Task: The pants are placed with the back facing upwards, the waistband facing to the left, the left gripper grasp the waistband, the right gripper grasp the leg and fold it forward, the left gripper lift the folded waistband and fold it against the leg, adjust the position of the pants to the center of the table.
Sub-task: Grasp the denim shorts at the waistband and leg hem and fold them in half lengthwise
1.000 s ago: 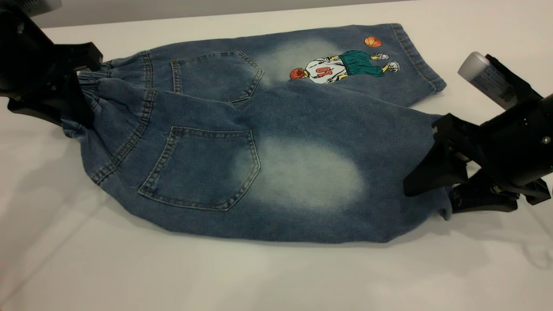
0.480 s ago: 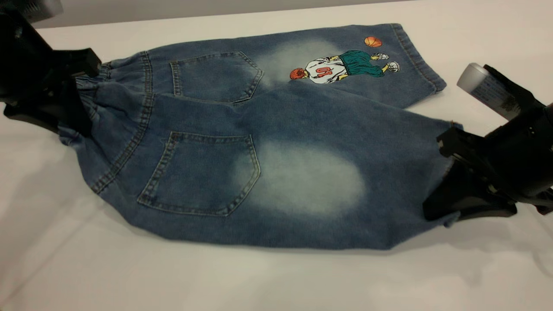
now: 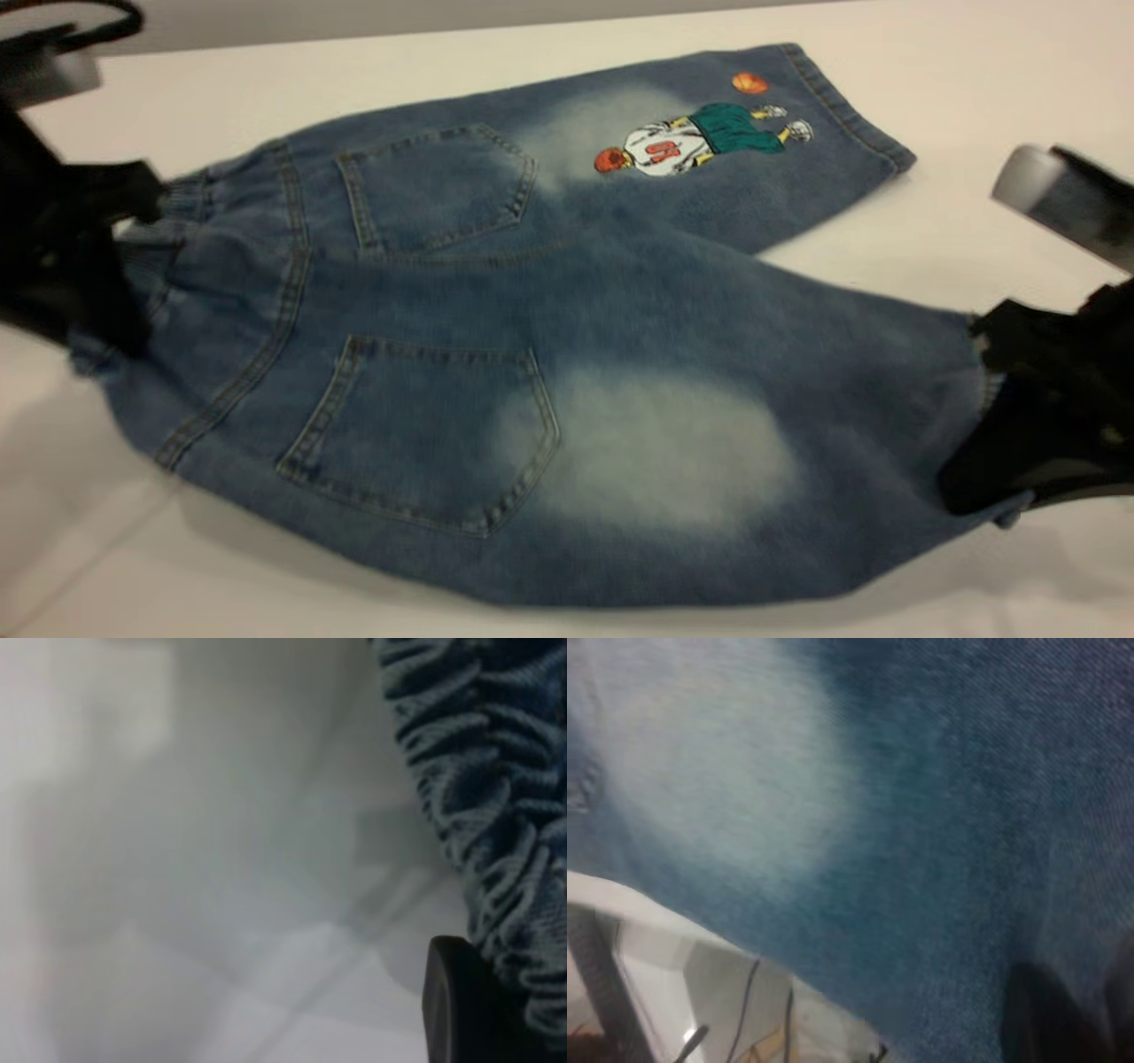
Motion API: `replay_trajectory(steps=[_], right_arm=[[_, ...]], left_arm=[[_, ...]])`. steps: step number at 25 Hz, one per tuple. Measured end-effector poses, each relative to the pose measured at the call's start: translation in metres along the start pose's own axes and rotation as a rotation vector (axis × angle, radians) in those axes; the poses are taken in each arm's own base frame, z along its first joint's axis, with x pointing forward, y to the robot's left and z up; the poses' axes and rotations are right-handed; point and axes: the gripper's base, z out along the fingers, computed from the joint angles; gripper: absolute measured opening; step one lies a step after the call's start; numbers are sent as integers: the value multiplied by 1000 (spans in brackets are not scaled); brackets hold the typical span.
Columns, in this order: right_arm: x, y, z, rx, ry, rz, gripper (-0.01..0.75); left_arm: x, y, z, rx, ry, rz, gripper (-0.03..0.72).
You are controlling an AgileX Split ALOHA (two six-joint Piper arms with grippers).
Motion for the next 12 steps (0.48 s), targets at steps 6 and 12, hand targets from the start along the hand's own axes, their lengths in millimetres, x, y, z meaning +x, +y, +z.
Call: replay_trajectory(steps=[6,12], right_arm=[[9,20,-26,-43,31,-25,26],[10,50,-66,-87,28,-71,26]], left_arm=[[35,-3,-21,45,25,-33,141],[46,-13,-50,129,-25,-57,141]])
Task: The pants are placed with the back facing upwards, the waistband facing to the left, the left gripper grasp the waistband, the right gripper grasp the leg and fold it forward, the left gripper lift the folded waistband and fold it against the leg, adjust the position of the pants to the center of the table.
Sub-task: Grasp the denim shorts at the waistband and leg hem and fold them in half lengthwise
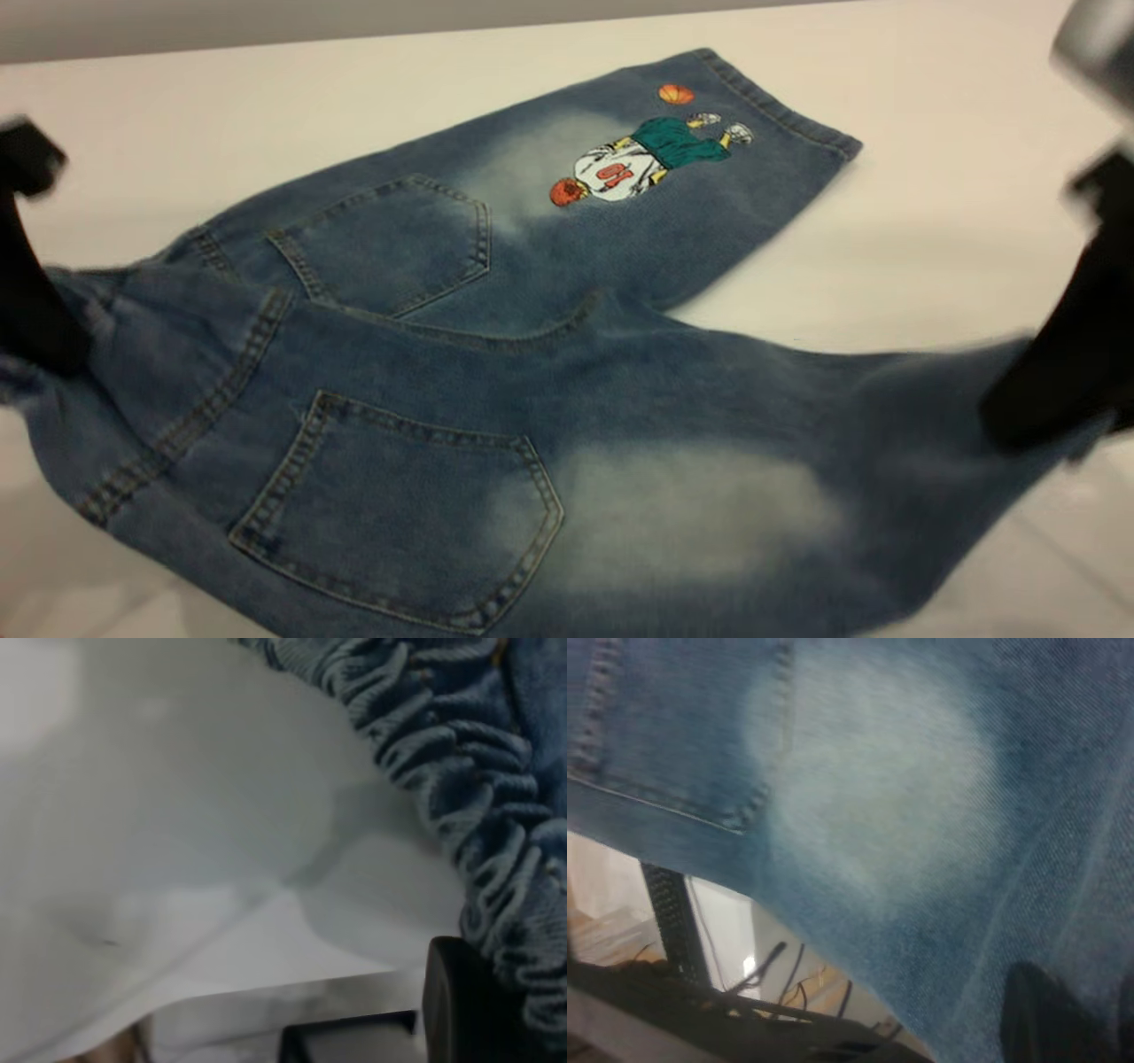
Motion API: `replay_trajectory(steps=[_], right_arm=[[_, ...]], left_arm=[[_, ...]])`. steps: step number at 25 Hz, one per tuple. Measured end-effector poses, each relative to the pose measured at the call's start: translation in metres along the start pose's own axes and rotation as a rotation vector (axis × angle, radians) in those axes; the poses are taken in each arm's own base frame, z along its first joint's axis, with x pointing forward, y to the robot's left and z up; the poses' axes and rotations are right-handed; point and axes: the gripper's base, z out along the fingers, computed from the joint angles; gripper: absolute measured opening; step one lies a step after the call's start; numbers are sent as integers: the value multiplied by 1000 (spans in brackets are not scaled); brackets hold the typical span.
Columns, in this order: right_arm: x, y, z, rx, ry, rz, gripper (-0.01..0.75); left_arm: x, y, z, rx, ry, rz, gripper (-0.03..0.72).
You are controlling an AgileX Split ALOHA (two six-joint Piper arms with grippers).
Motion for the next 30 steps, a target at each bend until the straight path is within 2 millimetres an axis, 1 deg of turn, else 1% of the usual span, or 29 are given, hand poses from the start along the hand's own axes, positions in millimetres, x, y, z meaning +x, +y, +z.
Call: replay_trajectory(steps=[3,5,9,12,16,20,25,28,30], right_arm=[[-12,15,-17,-11,-40,-3,26],[-27,22,-25,-7,-72,3,26],[-56,28,-34,17,-99,17,26],[-77,29,-35,34,-109,25,26],[-107,29,-32,24,-124,48,26],[-139,28,-25,12,-132,71,26],[-180,23,-15,-4,-155,111,26],[-204,22,-9,-28,-184,129,26],[-219,20,-6,-30,-213,145,26]], left_arm=[[0,-5,-9,38,-58,-21,141],[-2,-7,-10,62,-78,-44,141],[-7,-12,-11,130,-129,-121,141],[-13,-16,-12,179,-190,-192,141],[-23,-19,-15,245,-290,-307,141],[-35,-17,-20,288,-401,-438,141],[-51,1,-22,314,-523,-657,141],[-57,12,-16,308,-527,-757,141],[-62,20,-8,302,-518,-832,141]])
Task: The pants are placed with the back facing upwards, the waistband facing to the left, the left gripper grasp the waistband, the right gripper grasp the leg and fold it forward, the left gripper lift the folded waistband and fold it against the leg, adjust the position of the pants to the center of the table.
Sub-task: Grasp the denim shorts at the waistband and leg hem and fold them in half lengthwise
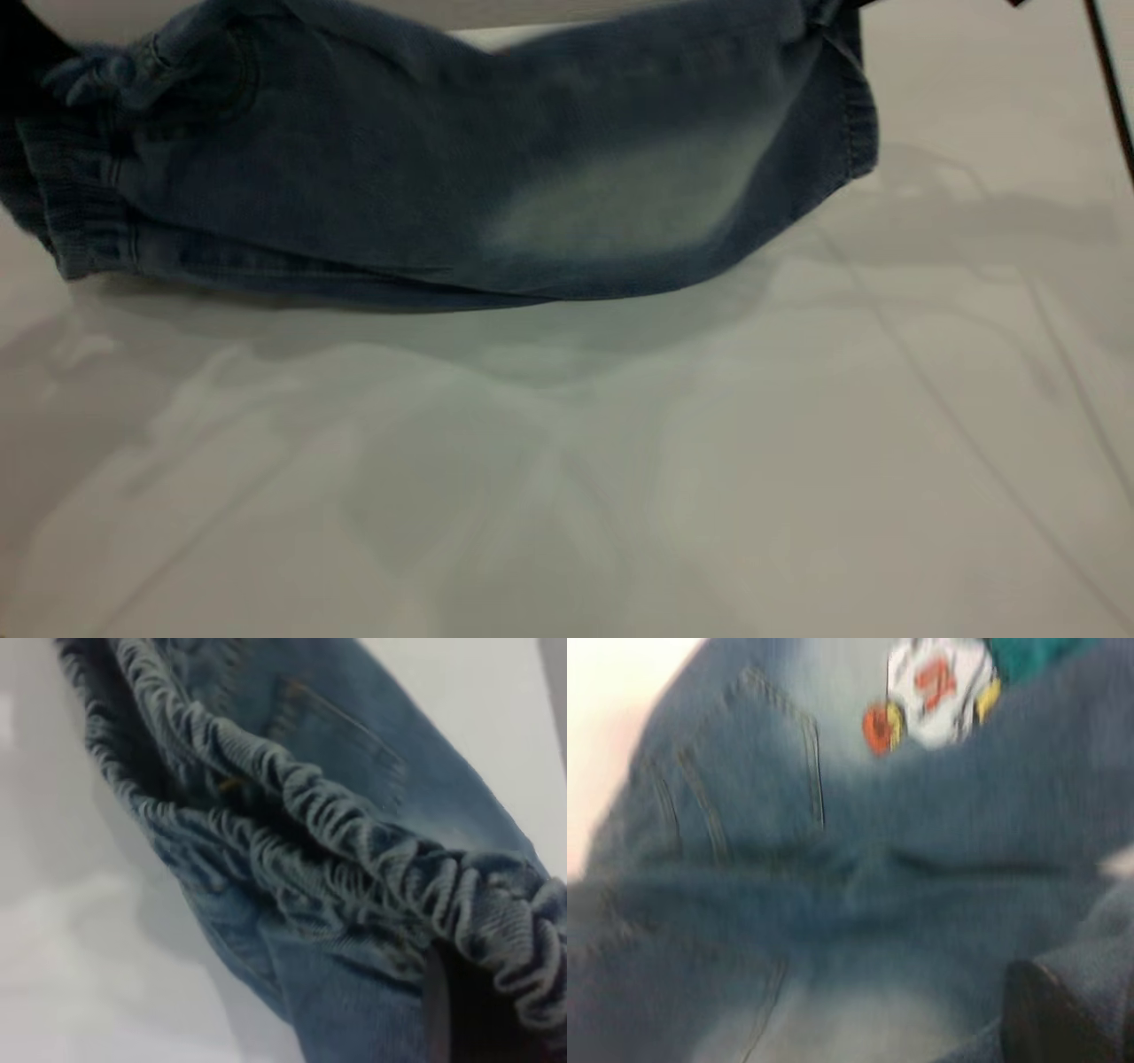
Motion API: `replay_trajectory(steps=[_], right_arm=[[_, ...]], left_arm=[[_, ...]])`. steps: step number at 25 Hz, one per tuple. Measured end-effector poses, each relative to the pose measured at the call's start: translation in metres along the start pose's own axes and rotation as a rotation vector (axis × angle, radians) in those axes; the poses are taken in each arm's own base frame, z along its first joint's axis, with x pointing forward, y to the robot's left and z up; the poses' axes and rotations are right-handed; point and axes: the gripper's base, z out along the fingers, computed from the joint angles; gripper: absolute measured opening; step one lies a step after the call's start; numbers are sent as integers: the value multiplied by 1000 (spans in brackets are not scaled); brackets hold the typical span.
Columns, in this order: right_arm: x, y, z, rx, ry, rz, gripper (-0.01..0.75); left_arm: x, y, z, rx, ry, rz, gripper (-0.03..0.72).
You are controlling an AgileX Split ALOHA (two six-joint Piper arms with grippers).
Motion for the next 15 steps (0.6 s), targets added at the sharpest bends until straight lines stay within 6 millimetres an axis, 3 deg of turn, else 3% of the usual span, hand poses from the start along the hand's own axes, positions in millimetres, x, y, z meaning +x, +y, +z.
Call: replay_trajectory(steps=[7,15], right_arm=[[-34,-14,36,-47,-58,118,26],[-40,-18,88,-67,-62,167,26]], left_arm=[[-14,9,29,-63,-82,-114,141],[-26,19,40,-124,-194,-191,141]])
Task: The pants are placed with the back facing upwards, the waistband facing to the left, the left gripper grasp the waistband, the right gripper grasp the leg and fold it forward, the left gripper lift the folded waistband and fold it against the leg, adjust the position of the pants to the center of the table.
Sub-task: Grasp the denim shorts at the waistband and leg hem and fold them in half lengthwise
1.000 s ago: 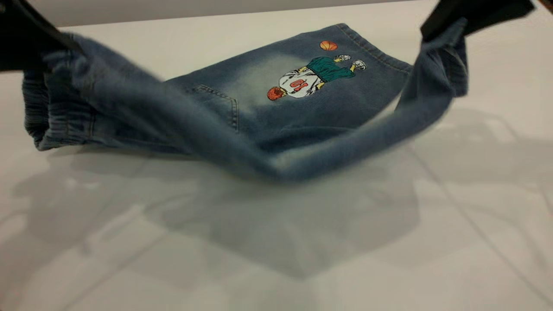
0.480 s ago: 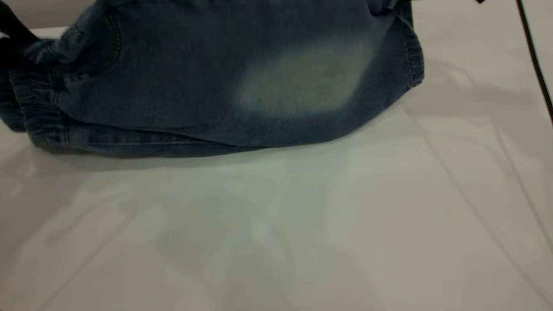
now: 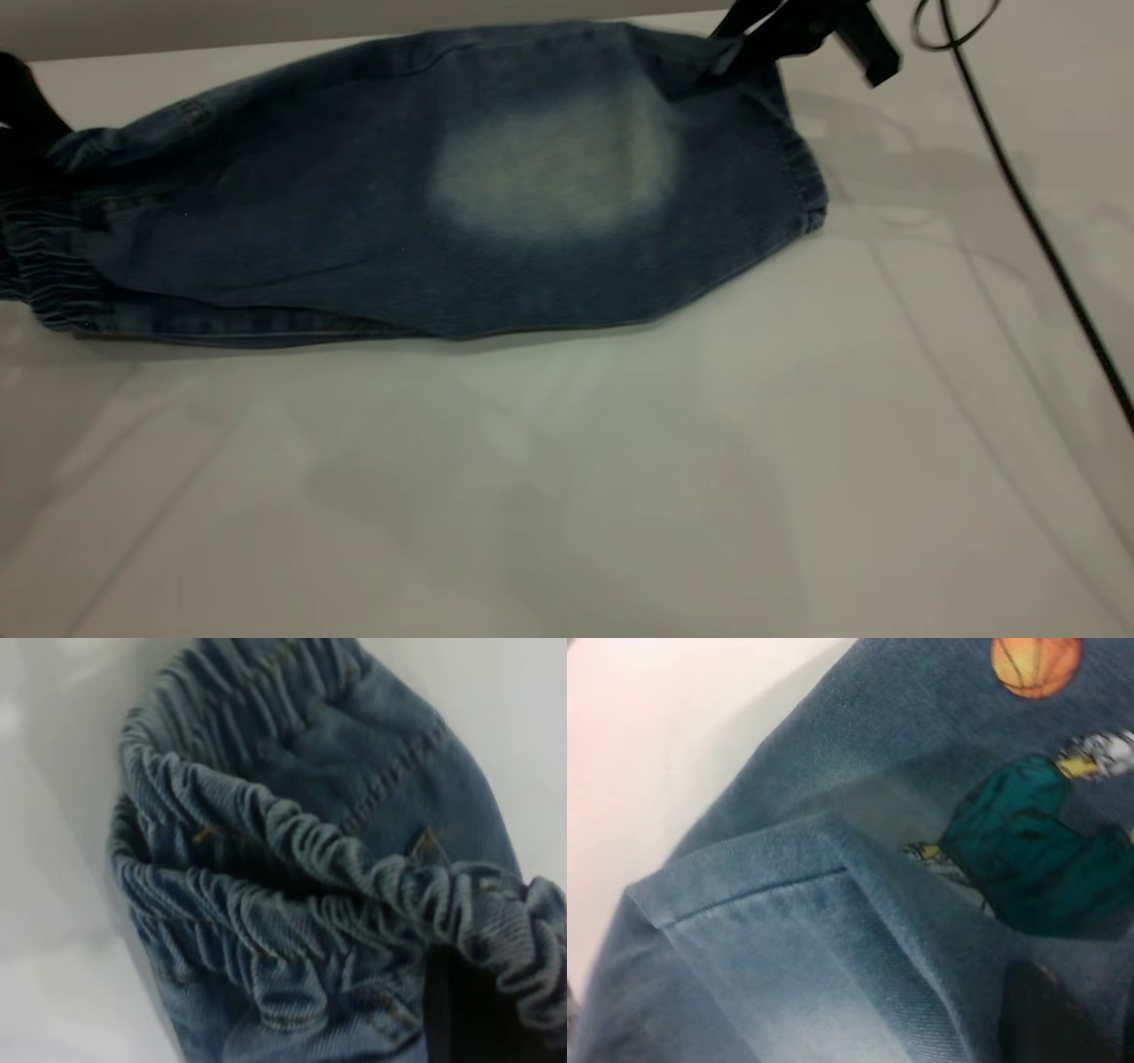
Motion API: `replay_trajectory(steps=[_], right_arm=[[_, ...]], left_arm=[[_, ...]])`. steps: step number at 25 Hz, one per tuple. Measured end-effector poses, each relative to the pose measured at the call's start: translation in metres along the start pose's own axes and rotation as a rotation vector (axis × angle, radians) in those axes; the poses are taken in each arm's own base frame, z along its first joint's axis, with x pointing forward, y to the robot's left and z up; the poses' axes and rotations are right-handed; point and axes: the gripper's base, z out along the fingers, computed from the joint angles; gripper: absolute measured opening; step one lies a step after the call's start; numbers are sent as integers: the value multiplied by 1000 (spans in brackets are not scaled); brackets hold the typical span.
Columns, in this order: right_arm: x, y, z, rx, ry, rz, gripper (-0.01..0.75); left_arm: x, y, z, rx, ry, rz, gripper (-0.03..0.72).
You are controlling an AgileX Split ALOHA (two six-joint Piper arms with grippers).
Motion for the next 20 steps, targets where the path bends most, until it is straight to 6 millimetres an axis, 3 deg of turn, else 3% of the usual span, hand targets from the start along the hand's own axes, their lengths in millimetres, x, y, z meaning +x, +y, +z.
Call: replay_trajectory(steps=[6,16,20], right_arm=[[7,10,21,7,13,-47,26],[4,7,21,12,0,-90,34],[6,8,20,5,14,-154,94]], left_arm=[[-7,2,1,-21,-78,-1,141],[-5,3,2,-26,-62,100,141],[-6,3,2,-30,-69,160,207]])
